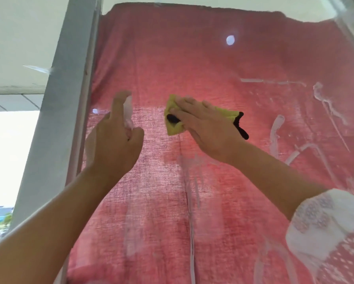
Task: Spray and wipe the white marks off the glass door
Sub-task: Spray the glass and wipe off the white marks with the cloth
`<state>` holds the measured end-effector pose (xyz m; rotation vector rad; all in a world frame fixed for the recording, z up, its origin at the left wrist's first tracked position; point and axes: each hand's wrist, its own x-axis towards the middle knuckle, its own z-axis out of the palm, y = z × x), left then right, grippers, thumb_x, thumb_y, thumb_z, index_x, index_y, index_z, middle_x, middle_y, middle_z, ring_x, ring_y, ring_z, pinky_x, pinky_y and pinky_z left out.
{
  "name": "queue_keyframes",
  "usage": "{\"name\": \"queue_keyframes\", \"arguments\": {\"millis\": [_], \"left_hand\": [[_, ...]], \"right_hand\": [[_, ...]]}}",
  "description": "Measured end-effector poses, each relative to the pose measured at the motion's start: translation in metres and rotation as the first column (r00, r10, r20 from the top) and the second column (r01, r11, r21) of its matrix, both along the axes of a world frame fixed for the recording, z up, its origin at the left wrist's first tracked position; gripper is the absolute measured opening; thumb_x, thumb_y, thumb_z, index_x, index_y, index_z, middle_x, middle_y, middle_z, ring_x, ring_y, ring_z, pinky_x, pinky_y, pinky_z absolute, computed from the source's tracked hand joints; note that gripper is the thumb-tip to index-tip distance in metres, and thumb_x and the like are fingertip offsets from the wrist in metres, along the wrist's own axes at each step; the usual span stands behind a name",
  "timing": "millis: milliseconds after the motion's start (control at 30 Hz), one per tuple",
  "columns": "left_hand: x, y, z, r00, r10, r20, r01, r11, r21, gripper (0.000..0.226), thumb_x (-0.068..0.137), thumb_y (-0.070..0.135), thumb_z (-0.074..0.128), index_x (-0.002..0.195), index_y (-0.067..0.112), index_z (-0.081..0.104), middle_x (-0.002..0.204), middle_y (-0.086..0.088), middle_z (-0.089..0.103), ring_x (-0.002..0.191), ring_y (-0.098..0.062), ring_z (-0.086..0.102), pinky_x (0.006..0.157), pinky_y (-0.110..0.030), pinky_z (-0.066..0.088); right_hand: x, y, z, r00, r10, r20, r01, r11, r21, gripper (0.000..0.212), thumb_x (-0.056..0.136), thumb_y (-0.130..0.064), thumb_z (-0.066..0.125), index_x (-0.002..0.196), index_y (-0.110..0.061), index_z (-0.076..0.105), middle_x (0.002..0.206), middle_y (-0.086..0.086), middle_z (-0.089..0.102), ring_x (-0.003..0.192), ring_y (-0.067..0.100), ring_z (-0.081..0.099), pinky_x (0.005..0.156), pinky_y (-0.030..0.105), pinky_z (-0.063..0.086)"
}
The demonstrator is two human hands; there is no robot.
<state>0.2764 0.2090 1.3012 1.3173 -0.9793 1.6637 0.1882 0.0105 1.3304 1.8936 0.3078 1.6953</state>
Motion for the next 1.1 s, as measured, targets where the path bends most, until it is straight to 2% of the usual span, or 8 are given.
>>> {"name": "queue_keyframes", "arguments": {"millis": [100,167,300,433,667,800,900,1100], "left_hand": [[-0.002,-0.009,0.0,1.0,0.0,-0.022,0.001,1.0,0.019,0.064,0.074,0.022,0.042,0.137,0.025,0.034,0.061,0.004,0.049,0.053,-0.015,0.05,0.051,-0.027,0.036],[-0.003,-0.014,0.0,1.0,-0.002,-0.027,0.002,1.0,0.023,0.063,0.074,0.024,0.041,0.137,0.027,0.033,0.062,0.004,0.049,0.053,-0.016,0.05,0.051,-0.029,0.036],[-0.009,-0.025,0.0,0.999,0.021,-0.04,-0.02,1.0,0.018,0.062,0.076,0.025,0.041,0.137,0.027,0.033,0.063,0.007,0.045,0.054,-0.017,0.048,0.052,-0.028,0.032],[-0.016,-0.032,0.003,0.995,0.074,-0.064,-0.072,0.997,0.028,0.06,0.083,0.019,0.048,0.14,0.026,0.032,0.064,0.007,0.047,0.053,-0.012,0.046,0.049,-0.025,0.029],[-0.02,-0.033,0.0,0.99,0.125,-0.057,-0.121,0.99,0.066,0.063,0.086,0.018,0.049,0.144,0.028,0.027,0.077,0.0,0.056,0.057,-0.009,0.046,0.049,-0.024,0.027],[-0.027,-0.037,0.001,0.983,0.169,-0.077,-0.164,0.984,0.065,0.063,0.086,0.018,0.049,0.145,0.026,0.027,0.073,-0.001,0.053,0.056,-0.008,0.043,0.048,-0.023,0.023],[-0.033,-0.044,0.001,0.98,0.179,-0.092,-0.173,0.983,0.064,0.063,0.085,0.019,0.048,0.144,0.026,0.027,0.067,0.006,0.045,0.054,-0.009,0.041,0.048,-0.023,0.024],[-0.047,-0.066,0.007,0.978,0.194,-0.081,-0.187,0.979,0.081,0.063,0.087,0.018,0.049,0.145,0.027,0.027,0.07,0.006,0.047,0.057,-0.007,0.043,0.048,-0.023,0.026]], "right_hand": [[-0.003,-0.003,0.022,0.994,-0.047,0.096,0.024,0.974,0.226,0.052,0.097,-0.002,0.042,0.147,-0.011,0.03,0.157,0.01,0.021,0.145,0.029,0.016,0.117,0.049,0.015],[0.003,0.006,0.028,0.987,-0.073,0.142,0.03,0.96,0.279,0.053,0.097,-0.004,0.04,0.148,-0.012,0.027,0.158,0.009,0.016,0.146,0.03,0.012,0.117,0.047,0.011],[0.006,0.002,0.011,0.999,0.003,0.044,-0.007,0.994,0.109,0.049,0.098,-0.007,0.042,0.146,-0.014,0.034,0.156,0.008,0.024,0.145,0.029,0.018,0.117,0.046,0.012],[-0.013,-0.023,-0.001,0.998,-0.017,-0.065,0.015,0.999,-0.041,0.046,0.099,-0.025,0.03,0.143,-0.017,0.04,0.153,0.006,0.032,0.142,0.027,0.027,0.114,0.044,0.021],[-0.008,-0.01,0.03,0.997,-0.008,0.081,-0.013,0.966,0.259,0.047,0.101,-0.01,0.038,0.147,-0.015,0.032,0.158,0.007,0.019,0.146,0.029,0.013,0.118,0.049,0.011],[-0.009,-0.013,0.013,0.996,0.044,-0.079,-0.043,0.999,0.009,0.043,0.099,-0.012,0.044,0.142,-0.014,0.042,0.154,0.009,0.029,0.144,0.031,0.022,0.115,0.046,0.015],[-0.023,-0.036,0.006,0.993,0.014,-0.119,-0.027,0.994,-0.108,0.044,0.098,-0.024,0.035,0.139,-0.014,0.047,0.15,0.01,0.036,0.14,0.03,0.032,0.111,0.044,0.023],[-0.027,-0.038,0.048,0.999,-0.007,0.033,0.001,0.981,0.196,0.045,0.101,-0.014,0.037,0.146,-0.015,0.033,0.157,0.006,0.021,0.145,0.028,0.016,0.116,0.049,0.015]]}}
